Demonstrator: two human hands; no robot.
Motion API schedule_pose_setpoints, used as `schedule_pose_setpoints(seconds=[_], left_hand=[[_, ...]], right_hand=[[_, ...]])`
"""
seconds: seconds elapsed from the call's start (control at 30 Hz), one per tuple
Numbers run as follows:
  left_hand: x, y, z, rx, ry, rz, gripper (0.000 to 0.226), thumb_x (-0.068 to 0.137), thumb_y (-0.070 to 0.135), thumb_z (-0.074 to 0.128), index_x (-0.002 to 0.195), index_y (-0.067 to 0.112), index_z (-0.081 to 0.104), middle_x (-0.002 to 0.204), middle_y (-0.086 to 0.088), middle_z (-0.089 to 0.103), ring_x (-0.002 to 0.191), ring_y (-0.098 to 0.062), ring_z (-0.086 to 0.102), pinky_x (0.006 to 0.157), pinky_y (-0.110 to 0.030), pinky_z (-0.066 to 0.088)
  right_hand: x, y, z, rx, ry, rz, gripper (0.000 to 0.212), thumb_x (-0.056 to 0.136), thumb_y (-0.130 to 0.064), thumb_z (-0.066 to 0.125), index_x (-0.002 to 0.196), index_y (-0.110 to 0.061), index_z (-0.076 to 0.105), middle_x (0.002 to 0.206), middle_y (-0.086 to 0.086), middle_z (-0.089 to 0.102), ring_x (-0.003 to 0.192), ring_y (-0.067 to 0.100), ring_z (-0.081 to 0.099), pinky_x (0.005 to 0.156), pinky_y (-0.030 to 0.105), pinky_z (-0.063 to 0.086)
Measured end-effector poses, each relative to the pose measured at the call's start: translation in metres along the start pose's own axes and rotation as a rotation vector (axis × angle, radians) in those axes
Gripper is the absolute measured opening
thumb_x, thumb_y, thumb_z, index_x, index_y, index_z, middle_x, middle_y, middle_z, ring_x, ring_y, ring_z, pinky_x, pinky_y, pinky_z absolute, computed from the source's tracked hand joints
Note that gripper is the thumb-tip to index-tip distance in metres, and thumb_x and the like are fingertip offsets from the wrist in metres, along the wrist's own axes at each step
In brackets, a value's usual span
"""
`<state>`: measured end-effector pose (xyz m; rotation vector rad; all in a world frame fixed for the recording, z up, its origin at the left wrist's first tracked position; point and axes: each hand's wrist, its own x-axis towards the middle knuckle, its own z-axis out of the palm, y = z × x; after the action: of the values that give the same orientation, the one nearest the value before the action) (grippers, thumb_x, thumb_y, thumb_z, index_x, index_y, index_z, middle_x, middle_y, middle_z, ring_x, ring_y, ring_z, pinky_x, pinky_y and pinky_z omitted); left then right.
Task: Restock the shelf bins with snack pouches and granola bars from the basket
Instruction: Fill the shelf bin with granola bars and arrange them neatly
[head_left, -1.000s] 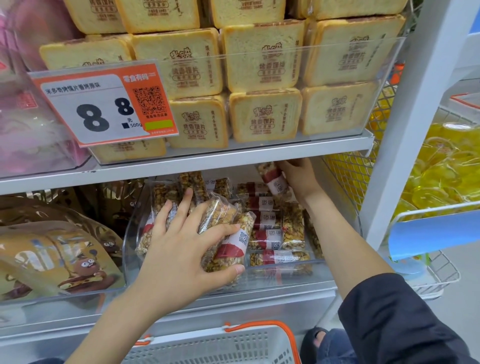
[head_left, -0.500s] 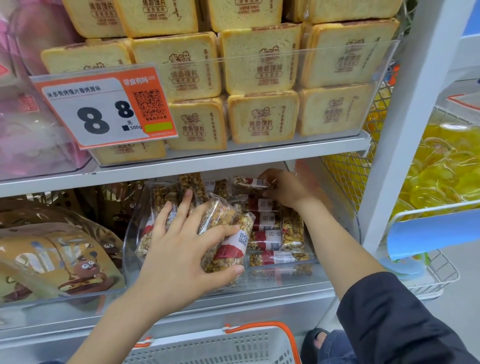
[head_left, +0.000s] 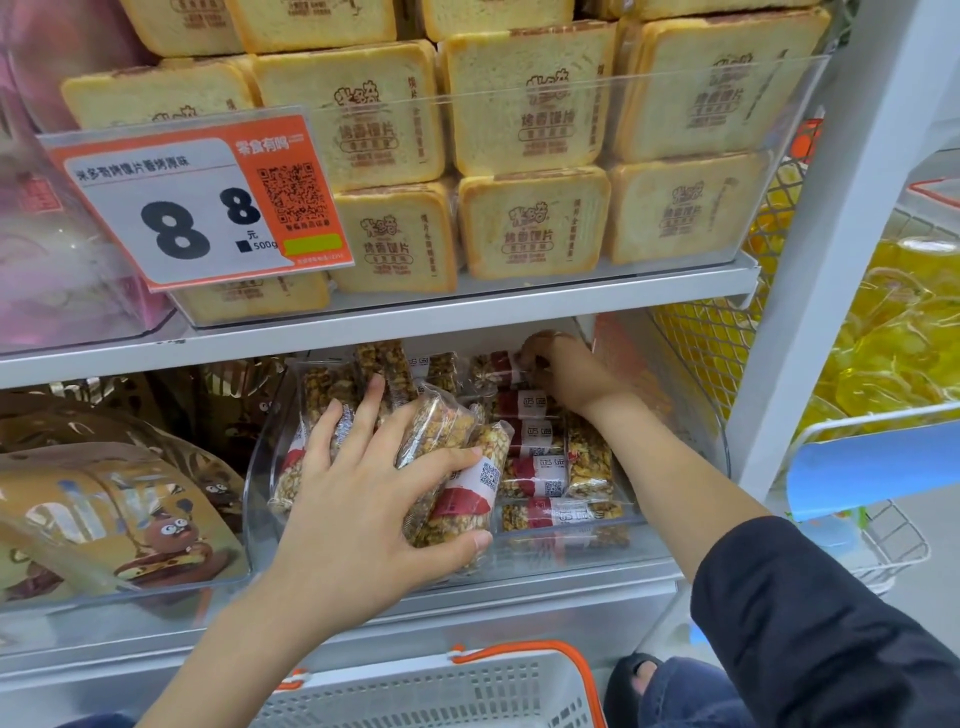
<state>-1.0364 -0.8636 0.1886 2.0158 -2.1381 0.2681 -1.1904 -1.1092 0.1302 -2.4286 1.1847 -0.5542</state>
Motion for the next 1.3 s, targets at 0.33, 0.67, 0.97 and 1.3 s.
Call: schedule_pose_setpoints(seconds=[0.33,0.67,0.97,1.3], left_hand=[[0.000,0.000,0.000,-0.030,0.014,-0.005,0.057,0.072,0.079,0.035,0.117,0.051,0.055,0.135,-0.008,0.053,0.140,-0.034,0.027,0.111,-0.049,0.012],[0.000,0.000,-0.001,-0.079,0.023,0.004,0.059,0.071,0.082,0.033,0.119,0.053,0.052,0.143,-0.005,0.045,0.144,-0.031,0.015,0.113,-0.048,0.001],[-0.001,0.000,-0.004,-0.091,0.033,0.012,0.060,0.071,0.084,0.031,0.118,0.054,0.051,0.145,-0.005,0.043,0.145,-0.029,0.010,0.113,-0.049,-0.004],[0.000,0.003,0.000,-0.077,0.048,-0.012,0.054,0.071,0.082,0.036,0.112,0.052,0.056,0.136,-0.007,0.053,0.140,-0.034,0.028,0.111,-0.050,0.006]], right_hand=[[-0.043,-0.035,-0.052,0.029,0.129,0.404,0.050,0.092,-0.021,0.058,0.138,-0.013,0.040,0.126,0.015,0.057,0.099,0.030,0.063,0.076,0.033,0.052],[-0.096,-0.050,-0.040,0.295,-0.234,0.708,0.073,0.080,-0.029,0.072,0.139,-0.014,0.032,0.100,0.006,0.055,0.071,0.017,0.060,0.056,0.031,0.058],[-0.104,-0.044,-0.054,0.989,-0.184,0.954,0.008,0.094,-0.017,0.044,0.090,-0.009,0.044,0.059,0.006,0.051,0.041,0.015,0.055,0.036,0.016,0.029],[-0.095,-0.047,-0.059,0.714,-0.081,0.837,0.043,0.086,-0.023,0.070,0.118,-0.003,0.049,0.089,0.016,0.072,0.068,0.022,0.073,0.050,0.024,0.056]])
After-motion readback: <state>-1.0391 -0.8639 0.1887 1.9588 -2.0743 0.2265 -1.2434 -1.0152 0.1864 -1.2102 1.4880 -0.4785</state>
